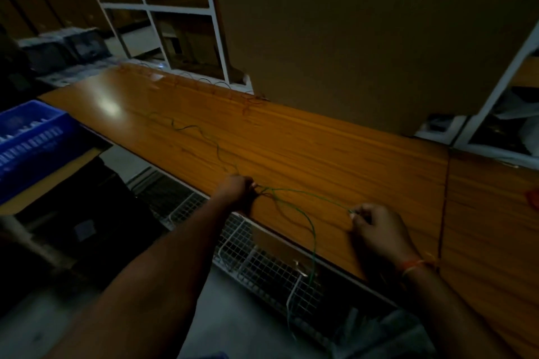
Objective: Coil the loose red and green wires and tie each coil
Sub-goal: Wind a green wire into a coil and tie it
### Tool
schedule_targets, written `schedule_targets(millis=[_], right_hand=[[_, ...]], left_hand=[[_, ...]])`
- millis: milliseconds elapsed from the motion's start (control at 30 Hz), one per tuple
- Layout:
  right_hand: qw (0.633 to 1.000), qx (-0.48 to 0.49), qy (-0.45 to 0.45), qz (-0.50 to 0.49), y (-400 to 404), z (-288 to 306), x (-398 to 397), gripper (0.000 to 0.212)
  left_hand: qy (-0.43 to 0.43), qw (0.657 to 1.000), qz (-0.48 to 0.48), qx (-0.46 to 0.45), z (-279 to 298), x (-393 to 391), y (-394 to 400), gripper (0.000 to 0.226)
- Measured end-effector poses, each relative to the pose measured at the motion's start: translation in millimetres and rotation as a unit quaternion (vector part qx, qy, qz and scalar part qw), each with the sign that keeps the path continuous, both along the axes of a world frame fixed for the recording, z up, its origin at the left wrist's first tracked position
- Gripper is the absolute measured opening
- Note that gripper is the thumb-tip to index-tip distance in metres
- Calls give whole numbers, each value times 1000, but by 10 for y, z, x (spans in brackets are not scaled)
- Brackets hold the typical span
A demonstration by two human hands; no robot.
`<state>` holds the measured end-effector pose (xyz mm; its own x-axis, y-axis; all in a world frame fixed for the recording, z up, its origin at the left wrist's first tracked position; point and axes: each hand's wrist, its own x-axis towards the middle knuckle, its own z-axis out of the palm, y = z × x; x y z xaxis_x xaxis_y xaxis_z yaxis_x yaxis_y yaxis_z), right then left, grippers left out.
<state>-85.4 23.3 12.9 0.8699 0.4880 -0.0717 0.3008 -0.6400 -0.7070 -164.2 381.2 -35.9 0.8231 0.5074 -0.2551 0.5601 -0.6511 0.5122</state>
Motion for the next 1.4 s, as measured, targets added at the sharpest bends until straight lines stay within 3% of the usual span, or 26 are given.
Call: schedule_targets(millis=[133,267,367,467,533,600,700,867,1000,1100,1167,1300,1400], right_hand=[[1000,11,14,1,-359,-103,-67,10],[999,46,6,8,-960,-103,-227,10],[997,76,-6,-14,-1397,-81,-325,8],[996,87,-5,-31,-1749,-88,-369,18],[994,99,-1,-46,-2011,-38,-422,21],[995,82,-17,-48,-2197,44,-460,22],[999,-12,-41,-20,-2384,111,-453,24],[994,-88,-18,66,-2605,141,-488,23],[990,-20,-50,129,-2724,218,-649,21],[987,139,-78,31,-2785,220,-849,11],[971,205,-122,-30,-2817,261,-922,9],[961,222,-158,48,-2761,513,-981,15],[944,234,-220,68,-2681,907,-926,12]], left_hand=[[-7,993,-11,121,30,-377,-564,25],[44,991,-73,102,50,-692,-1397,21],[34,992,-122,10,5,-904,-1969,30],[-97,978,-68,-170,101,-1014,-2465,47],[-163,935,-40,-311,279,-1024,-2823,43],[-227,888,-45,-397,493,-938,-3097,40],[-317,814,-9,-486,839,-752,-3400,37],[-414,655,48,-631,1408,-381,-3626,36],[-453,580,106,-669,1641,-175,-3708,34],[-491,528,118,-683,1730,-49,-3624,33],[-491,541,103,-675,1759,-21,-3622,32],[-426,670,-13,-607,1701,-71,-3864,32],[-355,735,-111,-567,1650,-51,-4039,34]])
